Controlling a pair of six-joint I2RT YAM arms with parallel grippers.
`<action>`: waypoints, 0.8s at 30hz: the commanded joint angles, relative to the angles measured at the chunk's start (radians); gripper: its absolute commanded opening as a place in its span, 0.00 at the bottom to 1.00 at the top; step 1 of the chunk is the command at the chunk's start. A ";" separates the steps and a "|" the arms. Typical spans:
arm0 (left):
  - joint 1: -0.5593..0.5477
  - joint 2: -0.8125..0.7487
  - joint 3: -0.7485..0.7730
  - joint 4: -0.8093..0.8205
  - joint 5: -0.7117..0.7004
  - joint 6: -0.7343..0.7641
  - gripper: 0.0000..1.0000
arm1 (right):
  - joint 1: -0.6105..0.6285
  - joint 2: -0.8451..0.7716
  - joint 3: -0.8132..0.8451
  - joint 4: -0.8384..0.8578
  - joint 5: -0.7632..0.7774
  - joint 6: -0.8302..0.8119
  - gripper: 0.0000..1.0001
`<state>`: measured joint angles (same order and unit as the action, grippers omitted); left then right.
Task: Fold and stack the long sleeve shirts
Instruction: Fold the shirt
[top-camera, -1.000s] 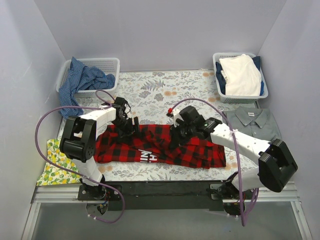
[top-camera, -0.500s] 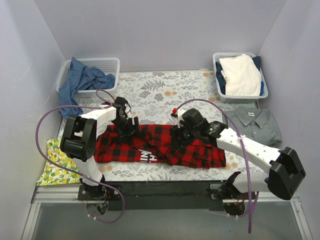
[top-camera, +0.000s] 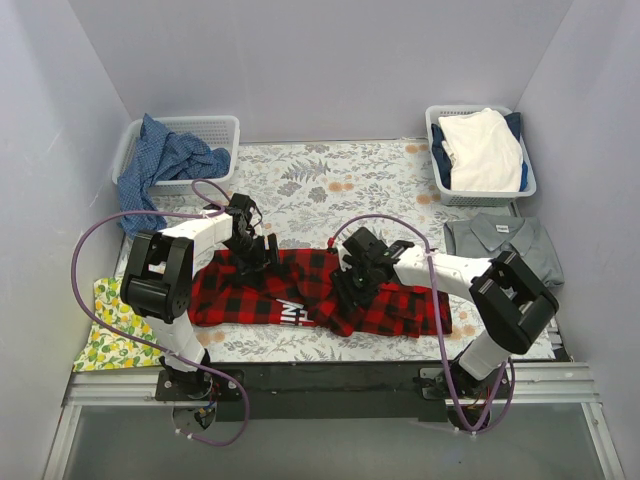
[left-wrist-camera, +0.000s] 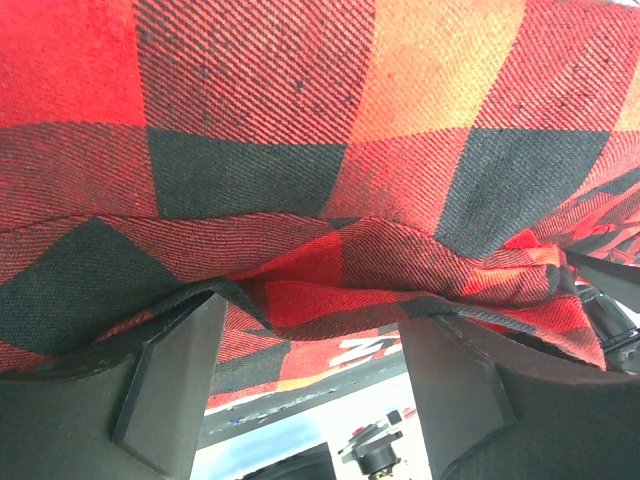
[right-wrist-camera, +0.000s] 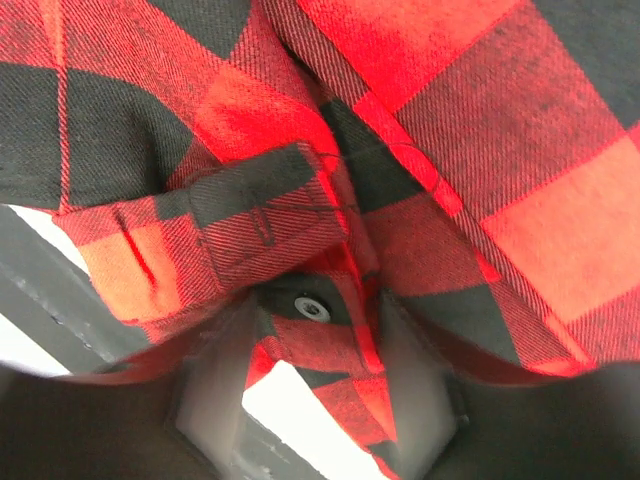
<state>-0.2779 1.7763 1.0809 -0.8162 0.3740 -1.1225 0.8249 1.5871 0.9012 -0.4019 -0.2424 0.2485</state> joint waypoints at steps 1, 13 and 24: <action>-0.006 0.034 -0.053 0.054 -0.107 0.040 0.69 | 0.002 0.020 0.039 0.028 -0.028 -0.017 0.47; -0.006 0.089 -0.084 0.088 -0.118 0.018 0.66 | 0.002 -0.243 -0.070 -0.071 0.236 0.090 0.20; -0.006 0.081 -0.101 0.081 -0.130 0.043 0.64 | -0.110 -0.357 -0.093 -0.077 0.548 0.146 0.01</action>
<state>-0.2710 1.7767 1.0603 -0.8040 0.3733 -1.1305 0.7578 1.2556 0.7891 -0.4801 0.1497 0.3717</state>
